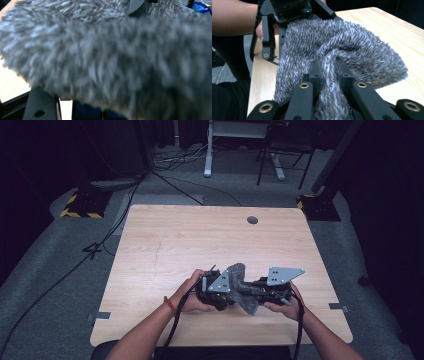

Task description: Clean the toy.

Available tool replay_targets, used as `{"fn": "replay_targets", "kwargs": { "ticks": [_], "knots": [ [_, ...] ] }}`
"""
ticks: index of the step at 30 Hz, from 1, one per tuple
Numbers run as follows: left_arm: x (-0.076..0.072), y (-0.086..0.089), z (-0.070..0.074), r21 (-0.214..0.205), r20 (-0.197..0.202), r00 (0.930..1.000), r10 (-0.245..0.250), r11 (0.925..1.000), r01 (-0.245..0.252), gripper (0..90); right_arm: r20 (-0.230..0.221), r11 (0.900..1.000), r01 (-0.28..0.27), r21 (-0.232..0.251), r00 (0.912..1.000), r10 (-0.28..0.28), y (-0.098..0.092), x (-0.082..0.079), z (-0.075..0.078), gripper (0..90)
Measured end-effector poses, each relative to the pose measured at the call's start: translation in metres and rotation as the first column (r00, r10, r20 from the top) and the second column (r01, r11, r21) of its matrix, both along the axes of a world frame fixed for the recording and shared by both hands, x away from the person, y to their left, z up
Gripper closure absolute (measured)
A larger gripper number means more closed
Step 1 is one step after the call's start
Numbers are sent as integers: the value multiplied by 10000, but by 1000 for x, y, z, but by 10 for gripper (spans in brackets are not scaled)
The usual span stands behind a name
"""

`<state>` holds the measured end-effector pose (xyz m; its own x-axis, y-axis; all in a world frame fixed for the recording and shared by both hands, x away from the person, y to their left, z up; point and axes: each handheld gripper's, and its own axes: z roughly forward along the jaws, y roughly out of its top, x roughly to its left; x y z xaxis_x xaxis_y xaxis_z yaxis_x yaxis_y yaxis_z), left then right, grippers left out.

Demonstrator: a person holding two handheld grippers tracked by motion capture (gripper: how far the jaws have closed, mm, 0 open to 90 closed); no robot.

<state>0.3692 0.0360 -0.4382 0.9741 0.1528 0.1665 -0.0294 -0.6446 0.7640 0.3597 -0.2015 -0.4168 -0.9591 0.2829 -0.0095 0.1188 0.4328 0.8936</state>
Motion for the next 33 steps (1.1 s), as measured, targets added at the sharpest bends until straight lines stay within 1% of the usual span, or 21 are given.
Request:
{"fn": "replay_targets", "kwargs": {
  "ticks": [1,3,6,8,10,13,14,16,17,18,19,20,21,22,23,26,27,29,30,32,33],
  "knots": [
    [0,1,0,-62,-49,10000,-52,10000,52,333,-87,10000,52,36,9999,-51,-1,1,-1,786],
    [0,2,3,-107,64,10000,5,9999,-4,333,-158,9999,159,-40,9997,-160,-3,3,-3,786],
    [0,5,6,-294,84,10000,8,9996,-6,334,-112,9985,430,-353,9990,-435,-5,7,-6,786],
    [0,7,8,-412,87,10000,19,9991,-15,334,-256,9975,521,-477,9982,-533,-5,10,-9,786],
    [0,10,12,-619,77,10000,41,9981,-36,334,-344,9948,631,-803,9972,-660,-4,13,-15,786],
    [0,13,15,-845,122,9999,89,9964,-78,334,-818,9910,658,-1162,9938,-755,-4,18,-24,786],
    [0,14,16,-928,87,9999,63,9957,-55,334,-1024,9906,635,-1210,9918,-760,-4,20,-26,786],
    [1,15,18,-1017,121,9999,109,9948,-97,334,-1391,9939,604,-928,9876,-730,-7,24,-30,786],
    [1,15,18,-1006,94,9999,89,9949,-79,334,-1399,9928,643,-1006,9871,-781,-7,25,-31,786],
    [1,15,17,-992,82,9999,140,9950,-131,334,-1408,9935,624,-953,9872,-755,-7,25,-31,786],
    [1,15,17,-889,162,9998,142,9960,-127,335,-1324,9946,625,-832,9885,-732,-6,24,-30,786],
    [1,14,15,-826,127,9998,148,9965,-137,334,-1134,9947,617,-822,9910,-708,-6,22,-27,786],
    [2,14,14,-776,85,9999,151,9969,-144,335,-934,9961,566,-680,9936,-628,-5,19,-24,786],
    [3,13,12,-667,96,9998,176,9976,-170,335,-872,9983,484,-315,9949,-510,-5,17,-20,786],
    [3,12,11,-652,58,9997,231,9976,-227,335,-788,9990,446,-94,9959,-452,-5,15,-15,786],
    [3,11,11,-666,69,9999,156,9977,-151,335,-228,9979,605,-215,9979,-610,-2,11,-7,785],
    [2,10,11,-665,80,9999,81,9978,-76,335,-248,9973,685,-259,9973,-692,-2,11,-7,785],
    [0,10,12,-715,101,9999,39,9974,-32,335,-166,9944,892,-567,9958,-903,-1,12,-9,784],
    [0,10,13,-712,236,9997,25,9975,-8,334,-283,9935,929,-655,9951,-949,-1,14,-11,785],
    [-1,11,15,-907,167,9999,8,9959,7,335,-358,9895,1087,-956,9930,-1125,-1,17,-14,785],
    [-1,12,17,-972,204,9998,-9,9953,29,335,-461,9880,1112,-1069,9921,-1167,-1,19,-17,785]
  ]
}}
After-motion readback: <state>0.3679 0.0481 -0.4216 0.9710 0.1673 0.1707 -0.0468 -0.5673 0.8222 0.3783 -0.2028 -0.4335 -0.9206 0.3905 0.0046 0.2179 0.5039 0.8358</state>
